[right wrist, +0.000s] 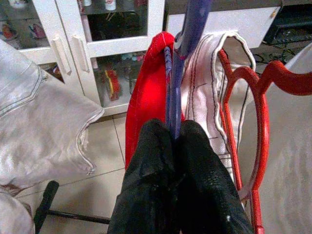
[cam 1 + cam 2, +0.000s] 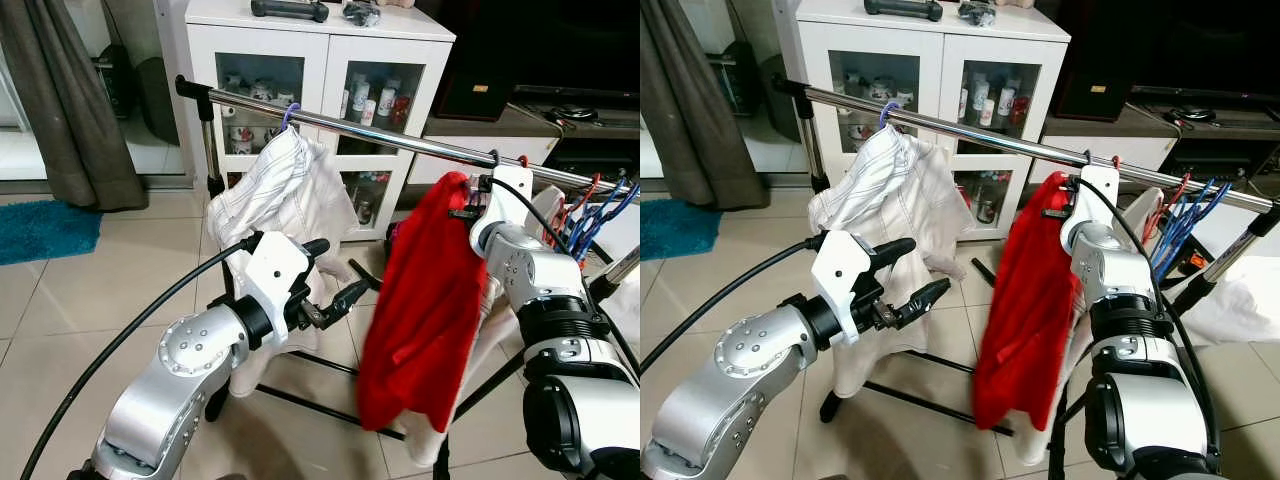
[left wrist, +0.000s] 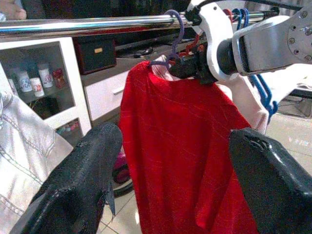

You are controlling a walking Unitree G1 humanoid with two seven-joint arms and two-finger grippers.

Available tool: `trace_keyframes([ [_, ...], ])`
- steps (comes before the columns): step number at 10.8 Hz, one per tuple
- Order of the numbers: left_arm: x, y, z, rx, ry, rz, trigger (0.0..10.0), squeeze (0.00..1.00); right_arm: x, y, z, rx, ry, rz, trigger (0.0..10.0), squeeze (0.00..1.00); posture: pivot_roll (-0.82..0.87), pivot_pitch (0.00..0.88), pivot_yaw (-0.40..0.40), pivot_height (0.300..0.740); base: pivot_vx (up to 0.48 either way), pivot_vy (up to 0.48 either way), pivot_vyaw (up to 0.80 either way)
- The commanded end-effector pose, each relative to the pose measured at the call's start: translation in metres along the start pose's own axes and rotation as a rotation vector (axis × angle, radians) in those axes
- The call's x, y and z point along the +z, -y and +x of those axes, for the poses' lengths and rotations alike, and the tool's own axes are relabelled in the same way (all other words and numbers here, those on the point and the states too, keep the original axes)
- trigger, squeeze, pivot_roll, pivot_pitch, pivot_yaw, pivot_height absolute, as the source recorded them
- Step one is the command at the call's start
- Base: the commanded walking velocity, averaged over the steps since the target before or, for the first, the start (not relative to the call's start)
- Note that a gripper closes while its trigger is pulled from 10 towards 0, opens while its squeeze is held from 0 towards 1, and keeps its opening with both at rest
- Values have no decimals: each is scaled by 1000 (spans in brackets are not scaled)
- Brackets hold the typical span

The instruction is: Hang hanger

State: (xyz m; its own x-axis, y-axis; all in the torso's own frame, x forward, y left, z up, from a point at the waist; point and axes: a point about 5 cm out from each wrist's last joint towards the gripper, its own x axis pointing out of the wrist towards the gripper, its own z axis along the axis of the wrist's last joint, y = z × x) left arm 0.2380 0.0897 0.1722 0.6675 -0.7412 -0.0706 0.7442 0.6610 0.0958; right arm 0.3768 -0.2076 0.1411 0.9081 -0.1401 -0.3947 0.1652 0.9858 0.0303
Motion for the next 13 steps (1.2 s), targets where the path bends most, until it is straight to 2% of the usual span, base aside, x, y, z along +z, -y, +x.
trace_keyframes([
  [1, 1, 1, 1, 2, -7, 9, 10000, 0, -13, 9, 2, -36, -65, 1, 10000, 0, 54, 5, -97, 740, 0, 0, 0],
  [2, 2, 4, 1, -31, 5, -4, 10000, 0, -13, 9, 2, -40, -58, -4, 10000, 427, 55, 7, -94, 740, 0, 0, 0],
  [3, 4, 9, 0, -74, 12, -14, 10000, 0, -13, 8, 2, -39, -53, -9, 10000, 565, 55, 7, -94, 740, 0, 0, 0],
  [4, 4, 12, 0, -115, 6, -21, 10000, 0, -13, 7, 2, -35, -50, -9, 10000, 996, 55, 7, -94, 740, 0, 0, 0],
  [8, 3, 10, -2, -110, -4, -11, 10000, 0, -8, 3, -5, -12, -14, -7, 10000, 1000, 55, 0, -98, 740, 0, 0, 0],
  [10, 3, 7, -4, -88, -2, -4, 10000, 0, 10, 6, -28, 26, 55, -47, 10000, 1000, 54, 0, -98, 740, 0, 0, 0],
  [12, 2, 6, -5, -77, -4, -7, 10000, 0, 19, 14, -48, 49, 80, -51, 10000, 1000, 53, 0, -95, 740, 0, 0, 0],
  [13, 0, 2, -6, -48, -9, -22, 10000, 0, 29, 15, -72, 125, 136, -69, 10000, 1000, 50, 0, -86, 740, 0, 0, 0],
])
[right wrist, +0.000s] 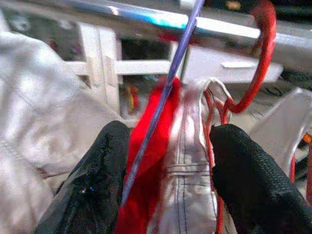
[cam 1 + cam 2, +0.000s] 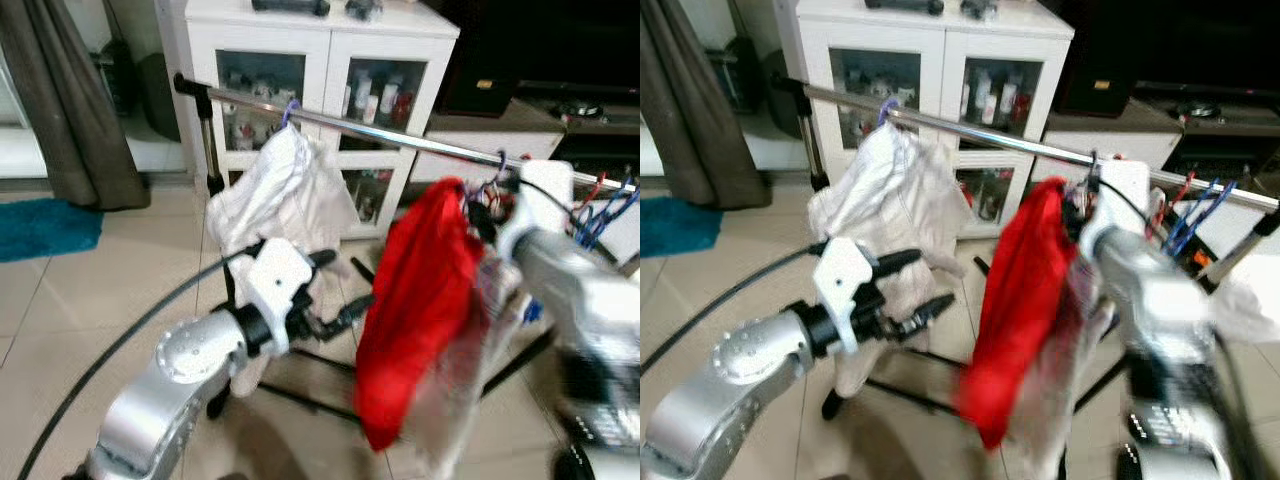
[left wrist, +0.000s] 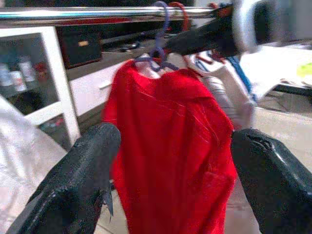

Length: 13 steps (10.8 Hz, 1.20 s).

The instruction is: Hang hanger

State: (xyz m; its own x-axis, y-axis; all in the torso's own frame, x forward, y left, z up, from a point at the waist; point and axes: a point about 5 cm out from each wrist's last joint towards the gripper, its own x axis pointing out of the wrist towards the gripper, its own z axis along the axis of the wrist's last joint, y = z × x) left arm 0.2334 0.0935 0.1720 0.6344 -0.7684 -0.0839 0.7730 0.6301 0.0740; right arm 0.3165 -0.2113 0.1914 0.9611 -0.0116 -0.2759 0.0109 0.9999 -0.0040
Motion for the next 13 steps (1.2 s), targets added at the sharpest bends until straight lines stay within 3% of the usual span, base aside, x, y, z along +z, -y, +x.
trace_keyframes([
  [1, 1, -2, 0, 20, 4, -2, 10000, 0, 13, 5, -13, 17, 41, -6, 10000, 1000, 48, 0, -79, 740, 0, 0, 0],
  [2, 2, -4, 0, 35, 4, 18, 10000, 0, 17, 8, -22, 12, 55, -35, 10000, 1000, 47, 0, -75, 740, 0, 0, 0],
  [3, 2, -12, -1, 130, 11, 69, 10000, 0, 23, 7, -43, 37, 107, -63, 10000, 1000, 37, 0, -70, 740, 0, 0, 0],
  [4, 1, -22, -4, 240, 14, 52, 10000, 0, 20, -1, -55, 100, 171, -19, 10000, 0, 26, 0, -71, 740, 0, 0, 0],
  [5, -2, -30, -9, 331, 22, 54, 10000, 0, 8, -16, -71, 183, 234, 79, 10000, 0, 21, 0, -69, 740, 0, 0, 0],
  [8, -5, -32, -12, 365, 26, 42, 10000, 0, -13, -40, -83, 245, 309, 141, 10000, 0, 16, 0, -45, 740, 0, 120, 0],
  [10, -6, -35, -11, 384, 28, 50, 10000, 0, -12, -46, -83, 251, 325, 116, 10000, 0, 17, 0, -46, 740, 0, 366, 0],
  [11, -7, -37, -10, 420, 23, 50, 10000, 0, -14, -57, -81, 319, 314, 159, 10000, 0, 22, 0, -49, 740, 0, 371, 0],
  [12, -8, -38, -10, 431, 20, 51, 10000, 0, -21, -60, -77, 311, 285, 131, 10000, 0, 26, 0, -53, 740, 0, 382, 0],
  [13, -9, -40, -11, 448, 14, 55, 10000, 0, -34, -56, -68, 216, 223, 103, 10000, 0, 32, 0, -53, 740, 0, 379, 0],
])
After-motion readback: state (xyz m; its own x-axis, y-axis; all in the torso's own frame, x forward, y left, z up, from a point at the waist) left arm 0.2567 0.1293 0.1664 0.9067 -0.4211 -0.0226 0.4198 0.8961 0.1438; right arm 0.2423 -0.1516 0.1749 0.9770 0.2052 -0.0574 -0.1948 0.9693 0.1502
